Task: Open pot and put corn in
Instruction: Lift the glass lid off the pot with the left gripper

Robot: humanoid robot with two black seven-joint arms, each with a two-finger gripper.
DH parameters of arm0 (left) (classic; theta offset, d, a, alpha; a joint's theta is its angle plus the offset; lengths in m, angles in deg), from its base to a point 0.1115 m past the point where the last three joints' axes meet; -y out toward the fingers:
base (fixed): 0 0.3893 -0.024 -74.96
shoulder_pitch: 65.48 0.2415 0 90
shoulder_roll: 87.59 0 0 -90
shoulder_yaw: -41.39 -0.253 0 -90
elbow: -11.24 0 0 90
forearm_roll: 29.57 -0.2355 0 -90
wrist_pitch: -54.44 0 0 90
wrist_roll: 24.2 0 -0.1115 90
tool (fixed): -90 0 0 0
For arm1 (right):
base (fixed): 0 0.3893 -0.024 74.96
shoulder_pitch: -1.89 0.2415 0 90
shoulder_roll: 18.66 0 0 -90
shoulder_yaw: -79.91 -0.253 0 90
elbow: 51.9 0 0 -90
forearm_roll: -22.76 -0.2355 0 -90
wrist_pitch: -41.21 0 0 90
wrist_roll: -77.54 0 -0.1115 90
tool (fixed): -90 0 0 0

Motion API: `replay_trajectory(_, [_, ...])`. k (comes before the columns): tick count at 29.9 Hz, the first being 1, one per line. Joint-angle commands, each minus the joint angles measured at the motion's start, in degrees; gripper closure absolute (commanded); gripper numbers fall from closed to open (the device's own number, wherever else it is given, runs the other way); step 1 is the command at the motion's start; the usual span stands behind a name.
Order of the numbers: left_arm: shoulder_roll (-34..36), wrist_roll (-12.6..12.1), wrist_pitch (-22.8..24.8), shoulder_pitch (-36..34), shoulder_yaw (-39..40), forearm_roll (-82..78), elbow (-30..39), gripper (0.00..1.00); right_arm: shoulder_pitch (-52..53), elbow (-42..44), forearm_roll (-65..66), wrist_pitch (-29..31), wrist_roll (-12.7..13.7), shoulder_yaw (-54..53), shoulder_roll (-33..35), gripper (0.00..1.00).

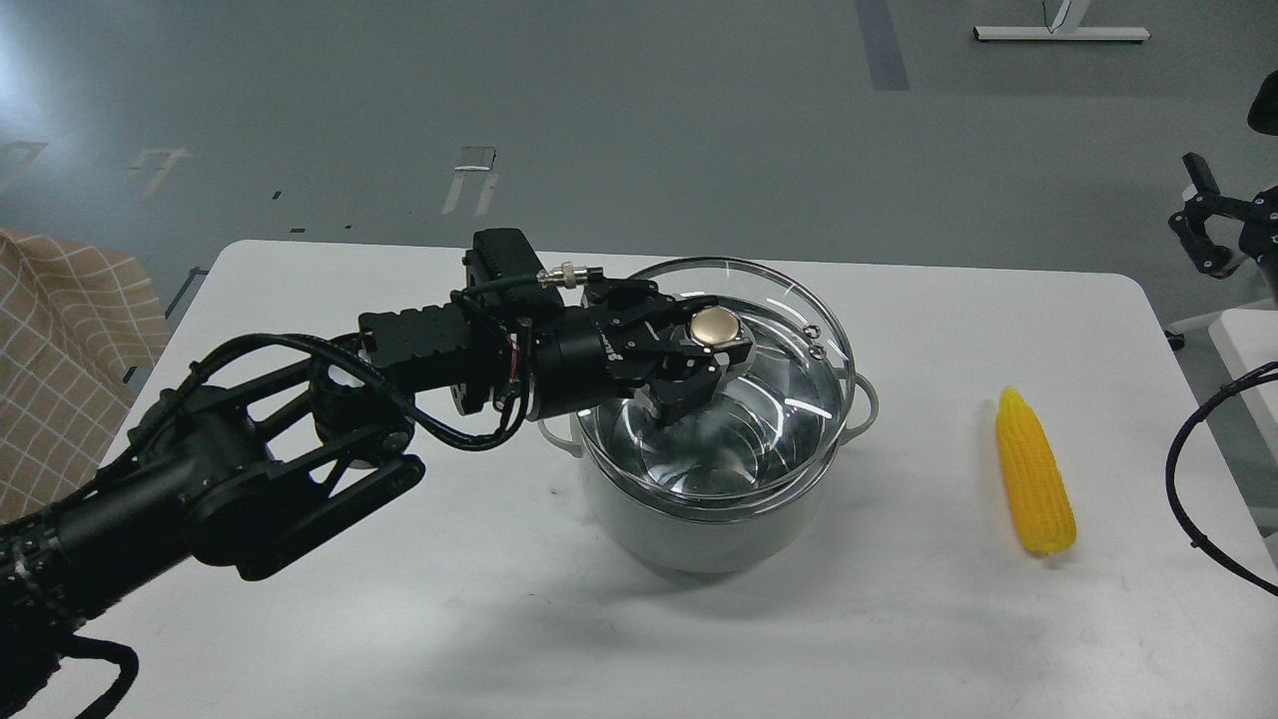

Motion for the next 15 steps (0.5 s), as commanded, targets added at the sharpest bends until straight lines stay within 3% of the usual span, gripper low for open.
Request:
replay_trajectory(1, [7.71,0.35,-0.27,-0.06,3.86,2.65,0.79,0.58,0.00,0.00,0.02,0.00,0.00,0.00,0.00,0.00])
replay_trajectory(6, [19.40,0.79,-0.89,3.80,9.67,14.84,-0.17,0.58,-0.52,0.00,0.02,0.00,0.00,-0.09,0.00,0.00])
replay_trajectory(9, [26.26,2.11,-4.47,7.31,9.43,17.96,-3.06,0.58,-0.70,0.00,-0.07,0.00,0.00,-0.09,0.00,0.00])
replay_trajectory(15, [29.37,2.20,-10.19,16.36,9.51,17.78,-7.72,0.58,-1.14,-0.18,-0.07,0.00,0.00,-0.09,-0.08,0.00])
